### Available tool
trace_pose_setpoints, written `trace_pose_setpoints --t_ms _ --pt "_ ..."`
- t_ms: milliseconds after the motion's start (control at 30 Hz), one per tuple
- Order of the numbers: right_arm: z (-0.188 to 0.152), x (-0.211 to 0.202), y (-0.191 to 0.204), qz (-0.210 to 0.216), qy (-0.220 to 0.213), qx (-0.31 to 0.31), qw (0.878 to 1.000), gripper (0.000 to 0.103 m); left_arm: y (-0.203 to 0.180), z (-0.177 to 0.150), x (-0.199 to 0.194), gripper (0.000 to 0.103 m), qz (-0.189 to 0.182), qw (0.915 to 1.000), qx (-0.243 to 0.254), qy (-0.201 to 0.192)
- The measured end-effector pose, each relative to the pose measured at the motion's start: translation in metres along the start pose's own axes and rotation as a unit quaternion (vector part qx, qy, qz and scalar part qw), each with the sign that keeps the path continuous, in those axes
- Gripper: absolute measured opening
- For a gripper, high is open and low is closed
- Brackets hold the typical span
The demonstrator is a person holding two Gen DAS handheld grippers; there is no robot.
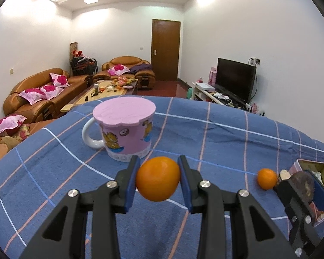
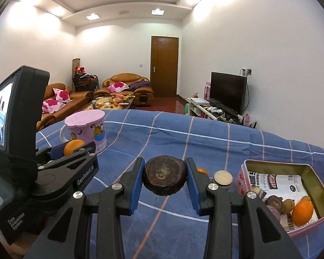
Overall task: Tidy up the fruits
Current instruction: 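Carry the orange with the left gripper while the right carries the dark fruit toward the tin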
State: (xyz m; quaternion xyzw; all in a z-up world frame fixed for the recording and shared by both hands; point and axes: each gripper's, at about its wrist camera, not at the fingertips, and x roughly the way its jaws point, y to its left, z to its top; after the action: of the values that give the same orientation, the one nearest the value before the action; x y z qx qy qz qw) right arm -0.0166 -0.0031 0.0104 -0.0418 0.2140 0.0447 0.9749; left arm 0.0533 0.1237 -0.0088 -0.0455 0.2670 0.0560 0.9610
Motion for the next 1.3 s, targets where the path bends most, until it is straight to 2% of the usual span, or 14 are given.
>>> trace_pose_setpoints --t_ms 233,567,867,1300 --pt "-0.002 -0.01 0.007 -0.013 -0.012 -0.027 0.999 0.04 0.002 -0.004 -0.009 0.038 -0.001 0.9999 -0.012 -0.012" --pt "-0.008 -0.019 -0.012 -0.003 -0.003 -0.014 1.0 0.04 0.002 -0.009 -0.022 0.038 -0.004 0.999 -0.036 -0.028" --pt "-0.016 -0.034 -0.039 -0.016 -0.007 -0.016 1.0 0.04 -0.03 -0.019 -0.039 0.038 -0.027 0.999 -0.006 -0.037" --pt "-0.026 -0.046 -0.097 -0.03 0.009 0.029 0.999 0.04 -0.077 -0.028 -0.056 0.038 -0.05 0.9974 0.033 -0.041"
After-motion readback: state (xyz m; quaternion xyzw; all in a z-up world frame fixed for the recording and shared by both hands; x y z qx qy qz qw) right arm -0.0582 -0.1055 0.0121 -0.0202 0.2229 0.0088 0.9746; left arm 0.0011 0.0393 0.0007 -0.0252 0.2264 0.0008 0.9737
